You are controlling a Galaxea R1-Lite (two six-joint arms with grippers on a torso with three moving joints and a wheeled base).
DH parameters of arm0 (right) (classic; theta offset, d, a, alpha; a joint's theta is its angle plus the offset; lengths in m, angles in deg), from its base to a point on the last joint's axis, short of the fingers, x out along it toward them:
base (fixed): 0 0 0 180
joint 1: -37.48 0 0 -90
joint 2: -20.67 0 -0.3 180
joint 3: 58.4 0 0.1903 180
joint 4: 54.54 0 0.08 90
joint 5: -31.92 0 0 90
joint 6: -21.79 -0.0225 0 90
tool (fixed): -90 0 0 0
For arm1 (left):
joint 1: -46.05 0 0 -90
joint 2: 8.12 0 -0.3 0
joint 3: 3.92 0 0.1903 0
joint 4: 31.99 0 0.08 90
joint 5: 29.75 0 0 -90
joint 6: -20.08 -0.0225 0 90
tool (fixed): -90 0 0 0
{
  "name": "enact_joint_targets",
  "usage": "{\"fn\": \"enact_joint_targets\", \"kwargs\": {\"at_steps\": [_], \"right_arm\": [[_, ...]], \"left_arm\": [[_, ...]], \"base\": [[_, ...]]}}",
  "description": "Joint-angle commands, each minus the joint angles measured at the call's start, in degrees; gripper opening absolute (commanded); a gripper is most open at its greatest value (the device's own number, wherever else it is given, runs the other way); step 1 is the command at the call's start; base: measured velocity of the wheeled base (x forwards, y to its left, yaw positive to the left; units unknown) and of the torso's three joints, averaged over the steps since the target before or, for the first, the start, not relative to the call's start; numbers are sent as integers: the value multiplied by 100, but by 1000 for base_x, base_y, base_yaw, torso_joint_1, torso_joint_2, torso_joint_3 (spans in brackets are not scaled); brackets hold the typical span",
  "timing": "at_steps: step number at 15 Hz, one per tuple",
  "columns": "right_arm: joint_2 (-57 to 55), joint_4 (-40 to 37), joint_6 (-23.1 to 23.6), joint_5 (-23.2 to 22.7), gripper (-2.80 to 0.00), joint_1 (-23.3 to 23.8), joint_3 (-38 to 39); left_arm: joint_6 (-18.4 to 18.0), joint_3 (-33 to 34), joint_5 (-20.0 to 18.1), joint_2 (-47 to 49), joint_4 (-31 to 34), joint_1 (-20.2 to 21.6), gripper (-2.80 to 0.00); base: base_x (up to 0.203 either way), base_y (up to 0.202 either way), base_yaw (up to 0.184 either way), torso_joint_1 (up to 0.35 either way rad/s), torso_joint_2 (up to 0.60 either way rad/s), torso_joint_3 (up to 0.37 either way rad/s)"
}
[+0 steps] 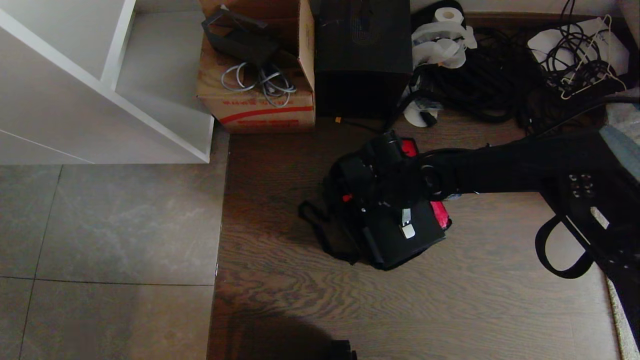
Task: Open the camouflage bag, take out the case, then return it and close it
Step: Place the black box back
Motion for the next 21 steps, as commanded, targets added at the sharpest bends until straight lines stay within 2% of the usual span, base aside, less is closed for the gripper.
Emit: {"fn": "enact_joint_targets", "kwargs": {"at_steps": [1,6,13,14,16,21], "right_arm": [[-136,-20,16,27,-280,234,-40],[-276,-12,70,18,-280,702,-98],[-447,252,74,-12,-280,727,-36],[-451,252,70,0,0,727,-36],[-380,229,75,-17,0,678,63],[260,232,57,-159,0,213,725]], "left_arm": [[0,2,2,4,2,0,-280],[0,2,2,0,2,0,-280],[0,2,2,0,2,0,-280],[-1,0,2,4,2,0,-280],[0,2,2,0,2,0,-280],[0,2,2,0,2,0,-280]], "base": [[0,0,0,0,0,0],[0,0,0,0,0,0],[0,0,0,0,0,0],[0,0,0,0,0,0],[0,0,0,0,0,0],[0,0,0,0,0,0]]}}
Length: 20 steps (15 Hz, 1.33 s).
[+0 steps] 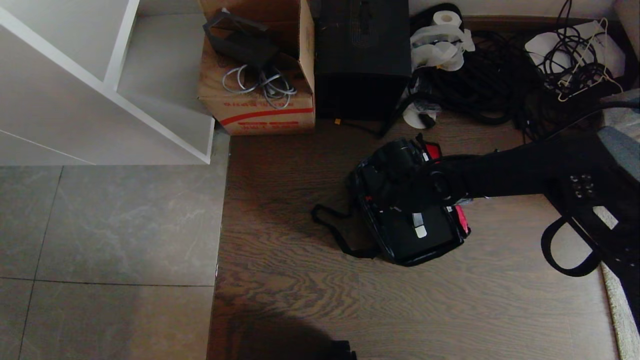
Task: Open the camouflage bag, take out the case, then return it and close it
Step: Place the black box back, then close the top of the storage box
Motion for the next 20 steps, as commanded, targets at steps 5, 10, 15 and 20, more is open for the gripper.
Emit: {"fn": "enact_joint_targets", "kwargs": {"at_steps": [5,10,15,20], "right_arm": [[1089,-9,-14,-379,0,-167,768],[1611,-94,87,-1408,0,641,1163],[2002,-100,384,-2222,-280,1659,2061],[2089,-110,377,-4944,-280,2734,2708]], "left_arm": [[-2,2,0,0,0,0,-280],[-2,-6,0,0,0,0,-280],[-2,2,0,4,0,0,-280],[-2,2,0,8,0,0,-280]], "base": [[0,0,0,0,0,0],[0,0,0,0,0,0],[0,0,0,0,0,0],[0,0,0,0,0,0]]}}
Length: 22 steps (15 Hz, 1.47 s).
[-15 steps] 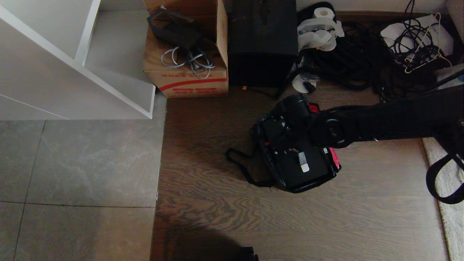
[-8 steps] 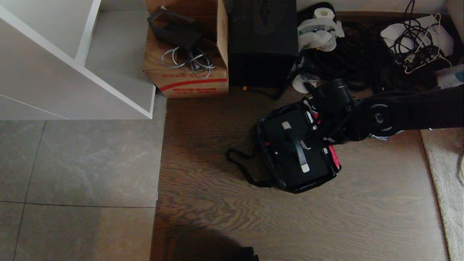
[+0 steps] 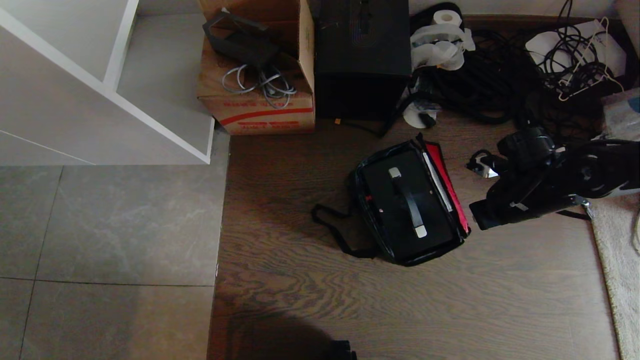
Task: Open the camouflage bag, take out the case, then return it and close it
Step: Close the top of the storage box
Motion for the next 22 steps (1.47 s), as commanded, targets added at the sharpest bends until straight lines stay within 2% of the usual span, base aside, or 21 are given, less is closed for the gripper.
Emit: {"fn": "enact_joint_targets", "kwargs": {"at_steps": [1,2,6,7,10,11,12,15,17,20,22], "right_arm": [[24,12,28,-1536,-280,559,248],[28,-14,38,-1891,-280,772,319],[79,90,-45,-2199,-280,844,835],[80,86,-131,-2418,-280,840,907],[74,86,-588,-3625,-280,822,932],[46,101,-762,-3962,-280,774,826],[-25,102,-1028,-4105,-280,653,747],[-330,114,-2080,-4107,-280,234,575],[-532,175,-2193,-3999,-280,161,487],[-981,728,-2212,-3256,-280,170,305],[-1035,754,-2226,-3198,-280,291,184]], "left_arm": [[0,2,0,0,0,0,-280],[0,1,0,8,0,0,-280],[0,5,0,0,0,0,-280],[0,-4,0,0,0,0,-280],[0,-3,0,0,-2,0,-280],[-6,2,0,0,-4,0,-280],[0,5,0,5,0,0,-280],[0,4,0,0,0,0,-280],[0,5,0,0,0,0,-280],[0,5,0,0,0,0,-280],[0,-3,0,0,0,0,-280]], "base": [[0,0,0,0,0,0],[0,0,0,0,0,0],[0,0,0,0,0,0],[0,0,0,0,0,0],[0,0,0,0,0,0],[0,0,0,0,0,0],[0,0,0,0,0,0],[0,0,0,0,0,0],[0,0,0,0,0,0],[0,0,0,0,0,0],[0,0,0,0,0,0]]}}
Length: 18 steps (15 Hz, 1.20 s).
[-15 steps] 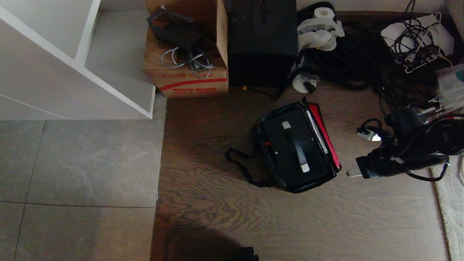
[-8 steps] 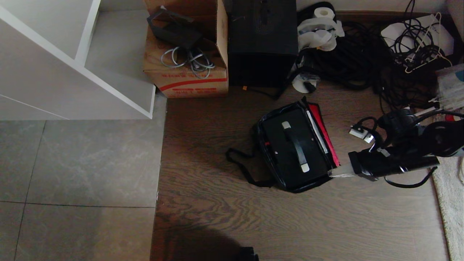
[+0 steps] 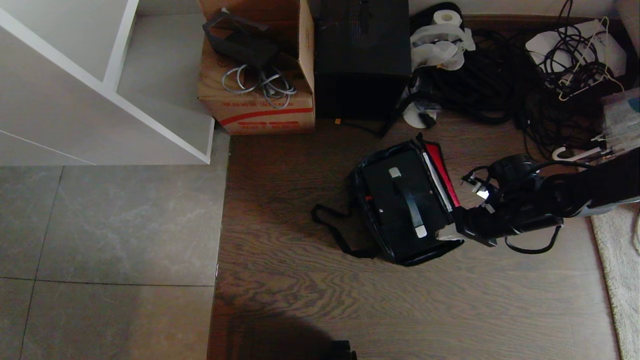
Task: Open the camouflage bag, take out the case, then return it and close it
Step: Close the top of the storage box
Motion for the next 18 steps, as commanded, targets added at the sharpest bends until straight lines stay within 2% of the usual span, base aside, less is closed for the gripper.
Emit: {"fn": "enact_joint_targets", "kwargs": {"at_steps": [1,3,5,6,8,11,13,15,16,18], "right_arm": [[-179,33,19,-7,-280,145,-47],[-153,11,11,9,-280,198,-55],[-153,-34,-6,238,-280,203,16],[-146,-35,-12,281,0,198,87],[-156,7,-35,607,0,198,190],[-259,25,-49,1591,0,189,233],[-375,31,-345,1935,0,133,257],[-535,168,-720,2539,0,-116,241],[-592,332,-912,2735,0,-178,252],[-583,360,-936,2735,0,-221,209]], "left_arm": [[0,-1,0,0,0,0,-280],[0,-6,0,0,0,0,-280],[0,2,0,1,0,0,-280],[0,2,0,0,0,0,-280],[0,2,0,0,0,0,-280],[0,2,0,8,0,0,-280],[0,-6,0,9,0,0,-280],[0,-4,0,2,0,0,-280],[0,2,0,0,-1,0,-280],[0,2,0,6,0,0,-280]], "base": [[0,0,0,0,0,0],[0,0,0,0,0,0],[0,0,0,0,0,0],[0,0,0,0,0,0],[0,0,0,0,0,0],[0,0,0,0,0,0],[0,0,0,0,0,0],[0,0,0,0,0,0],[0,0,0,0,0,0],[0,0,0,0,0,0]]}}
